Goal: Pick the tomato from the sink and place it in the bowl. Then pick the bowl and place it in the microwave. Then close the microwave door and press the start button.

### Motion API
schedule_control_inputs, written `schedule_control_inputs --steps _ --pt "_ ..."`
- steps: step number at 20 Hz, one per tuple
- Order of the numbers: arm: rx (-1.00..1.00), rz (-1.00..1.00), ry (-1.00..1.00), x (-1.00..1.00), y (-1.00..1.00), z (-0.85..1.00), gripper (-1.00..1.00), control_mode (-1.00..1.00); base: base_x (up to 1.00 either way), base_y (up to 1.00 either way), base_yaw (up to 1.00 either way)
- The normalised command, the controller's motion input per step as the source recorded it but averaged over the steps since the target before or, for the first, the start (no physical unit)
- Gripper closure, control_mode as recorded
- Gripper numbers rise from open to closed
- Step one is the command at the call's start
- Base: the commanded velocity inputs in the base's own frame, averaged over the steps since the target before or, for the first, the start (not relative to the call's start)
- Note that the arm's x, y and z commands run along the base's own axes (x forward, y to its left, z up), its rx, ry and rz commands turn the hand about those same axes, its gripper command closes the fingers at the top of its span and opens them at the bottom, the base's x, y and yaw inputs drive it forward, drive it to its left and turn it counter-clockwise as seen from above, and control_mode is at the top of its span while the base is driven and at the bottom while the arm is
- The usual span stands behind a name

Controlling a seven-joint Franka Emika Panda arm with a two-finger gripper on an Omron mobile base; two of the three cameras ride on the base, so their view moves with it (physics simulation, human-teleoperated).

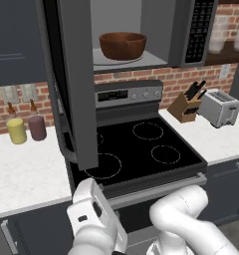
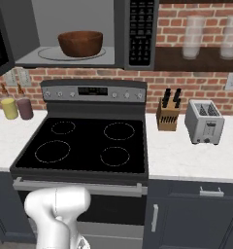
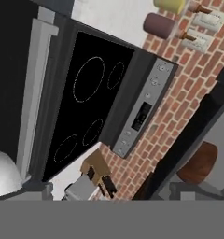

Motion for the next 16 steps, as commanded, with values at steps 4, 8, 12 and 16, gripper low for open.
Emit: schedule_control_inputs --steps 4,8,12,16 --pt "-0.05 -0.11 -0.1 0.0 1.0 0.02 -1.0 -1.0 0.0 0.0 0.0" --pt "-0.09 -0.16 -0.1 0.08 1.0 0.2 -1.0 -1.0 0.0 0.0 0.0" --pt "-0.08 -0.25 -0.1 0.29 1.0 0.59 -1.0 -1.0 0.0 0.0 0.0" --pt "-0.03 -0.27 -0.08 0.3 0.75 0.77 -1.0 -1.0 0.0 0.0 0.0"
